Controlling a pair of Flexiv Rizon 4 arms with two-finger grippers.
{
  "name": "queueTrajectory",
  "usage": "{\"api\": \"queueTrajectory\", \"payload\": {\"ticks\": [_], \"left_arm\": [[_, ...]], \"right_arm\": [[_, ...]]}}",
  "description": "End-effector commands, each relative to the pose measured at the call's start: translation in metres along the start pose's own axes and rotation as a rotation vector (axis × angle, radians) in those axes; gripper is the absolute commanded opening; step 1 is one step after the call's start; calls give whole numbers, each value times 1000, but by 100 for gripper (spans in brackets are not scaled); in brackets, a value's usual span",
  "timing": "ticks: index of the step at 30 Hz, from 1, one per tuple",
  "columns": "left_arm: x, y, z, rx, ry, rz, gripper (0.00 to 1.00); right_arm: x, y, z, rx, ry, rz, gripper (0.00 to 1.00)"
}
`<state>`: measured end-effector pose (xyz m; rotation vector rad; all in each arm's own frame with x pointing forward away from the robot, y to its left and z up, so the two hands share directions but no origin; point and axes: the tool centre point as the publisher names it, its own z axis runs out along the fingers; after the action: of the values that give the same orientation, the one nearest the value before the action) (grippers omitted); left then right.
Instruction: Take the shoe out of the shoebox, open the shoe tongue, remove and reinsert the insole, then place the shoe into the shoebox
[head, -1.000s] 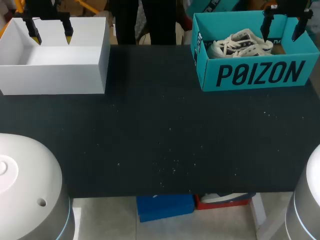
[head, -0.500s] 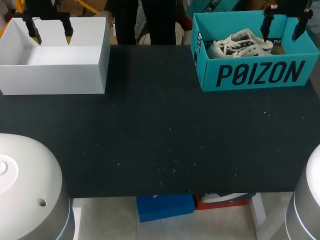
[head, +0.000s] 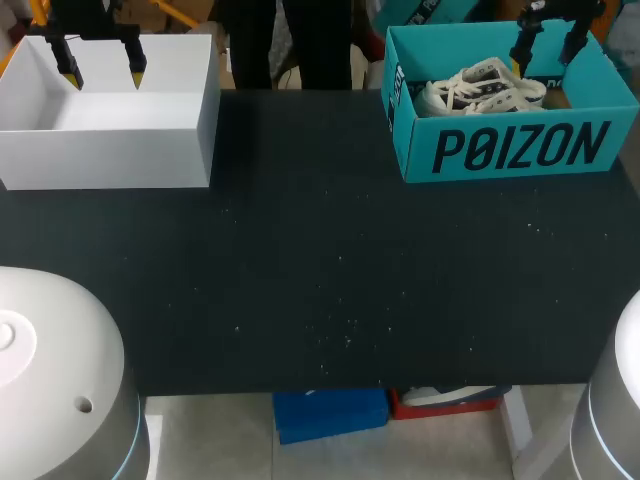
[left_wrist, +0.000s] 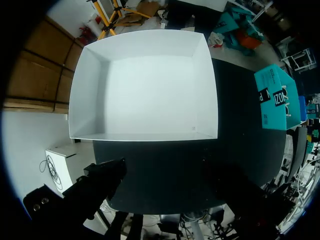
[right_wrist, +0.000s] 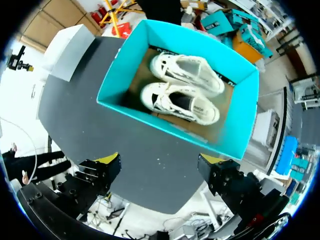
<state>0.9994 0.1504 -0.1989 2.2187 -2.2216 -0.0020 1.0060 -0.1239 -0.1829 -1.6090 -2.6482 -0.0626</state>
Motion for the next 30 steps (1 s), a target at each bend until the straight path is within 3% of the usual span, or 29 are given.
{"api": "queueTrajectory", "payload": {"ticks": [1, 10, 19, 20, 22, 23, 24, 27, 28, 30], "left_arm": [[0, 0, 0, 0, 0, 0, 100], [0, 0, 0, 0, 0, 0, 100], [0, 0, 0, 0, 0, 0, 100], [0, 0, 0, 0, 0, 0, 100], [0, 0, 0, 0, 0, 0, 100], [0, 0, 0, 0, 0, 0, 100], [0, 0, 0, 0, 0, 0, 100], [0, 0, 0, 0, 0, 0, 100], [0, 0, 0, 0, 0, 0, 100], [0, 0, 0, 0, 0, 0, 100]], "right_arm": [[-5, 3, 0, 49, 91, -604, 100], [-5, 3, 0, 49, 91, -604, 100], [-18, 50, 15, 6, 98, -928, 100], [-19, 55, 17, 15, 90, -958, 95], [-22, 65, 24, 11, 67, -1027, 73], [-23, 69, 27, 9, 57, -1057, 55], [-24, 74, 31, 15, 46, -1090, 49], [-29, 87, 44, -3, 14, -1162, 45], [-31, 90, 49, -14, 11, -1177, 45], [-35, 95, 60, -17, -3, -1211, 65]]}}
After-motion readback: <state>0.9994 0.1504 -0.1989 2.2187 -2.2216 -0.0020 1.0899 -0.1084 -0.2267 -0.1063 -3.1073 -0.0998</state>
